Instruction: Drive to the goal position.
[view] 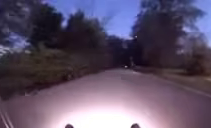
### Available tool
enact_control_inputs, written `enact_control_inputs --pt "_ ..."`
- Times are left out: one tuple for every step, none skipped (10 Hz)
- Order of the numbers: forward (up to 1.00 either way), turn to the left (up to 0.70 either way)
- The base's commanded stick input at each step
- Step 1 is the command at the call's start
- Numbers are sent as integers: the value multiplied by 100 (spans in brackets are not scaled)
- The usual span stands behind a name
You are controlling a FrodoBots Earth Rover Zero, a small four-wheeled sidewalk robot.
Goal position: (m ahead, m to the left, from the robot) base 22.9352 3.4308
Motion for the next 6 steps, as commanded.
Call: enact_control_inputs --pt "100 0" --pt "100 0" --pt "100 0" --pt "100 0" --pt "100 0" --pt "100 0"
